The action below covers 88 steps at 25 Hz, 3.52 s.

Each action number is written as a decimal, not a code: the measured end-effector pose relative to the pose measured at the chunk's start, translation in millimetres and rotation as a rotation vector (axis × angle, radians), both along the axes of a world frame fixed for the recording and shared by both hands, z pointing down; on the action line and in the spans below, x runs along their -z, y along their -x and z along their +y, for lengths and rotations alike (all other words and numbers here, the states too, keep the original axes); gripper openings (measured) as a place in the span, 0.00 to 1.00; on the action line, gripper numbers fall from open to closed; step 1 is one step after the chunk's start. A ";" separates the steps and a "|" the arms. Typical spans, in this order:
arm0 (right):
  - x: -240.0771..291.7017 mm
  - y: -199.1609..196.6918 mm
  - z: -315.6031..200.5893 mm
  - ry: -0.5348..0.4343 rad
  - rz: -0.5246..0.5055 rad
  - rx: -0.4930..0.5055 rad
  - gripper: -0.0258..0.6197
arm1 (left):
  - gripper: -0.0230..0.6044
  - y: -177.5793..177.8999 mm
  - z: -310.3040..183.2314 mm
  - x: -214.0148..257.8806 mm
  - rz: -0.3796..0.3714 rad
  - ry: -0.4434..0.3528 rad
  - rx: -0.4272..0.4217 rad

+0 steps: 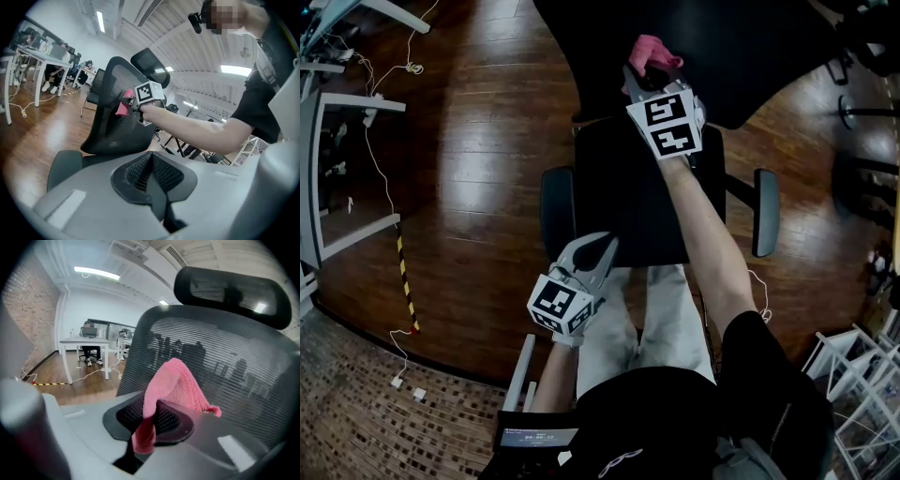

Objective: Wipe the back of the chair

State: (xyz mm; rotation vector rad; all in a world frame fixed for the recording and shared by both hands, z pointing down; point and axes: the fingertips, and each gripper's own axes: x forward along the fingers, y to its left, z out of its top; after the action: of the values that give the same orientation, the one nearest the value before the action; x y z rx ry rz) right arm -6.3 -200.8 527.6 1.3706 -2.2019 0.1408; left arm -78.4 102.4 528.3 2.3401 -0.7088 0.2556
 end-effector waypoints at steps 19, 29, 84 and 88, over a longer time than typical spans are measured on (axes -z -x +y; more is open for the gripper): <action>26.9 131.9 -22.5 -0.001 -0.132 0.331 0.10 | 0.02 42.1 2.5 -8.0 -0.019 0.019 0.071; 37.6 -40.4 -22.8 -0.028 -0.136 0.060 0.10 | 0.02 -28.7 -0.7 0.7 -0.014 0.000 -0.052; 62.4 -145.4 -18.3 -0.045 -0.040 -0.198 0.10 | 0.02 -49.2 13.4 6.5 0.017 -0.010 -0.058; 62.0 -86.6 -27.4 -0.039 -0.056 -0.129 0.10 | 0.02 -25.9 6.6 7.1 0.022 -0.006 -0.027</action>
State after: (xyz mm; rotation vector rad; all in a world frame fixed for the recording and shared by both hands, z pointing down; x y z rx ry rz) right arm 80.3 -228.2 465.5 1.5489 -2.1715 0.1861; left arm -52.6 109.0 521.2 2.3561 -0.6693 0.2400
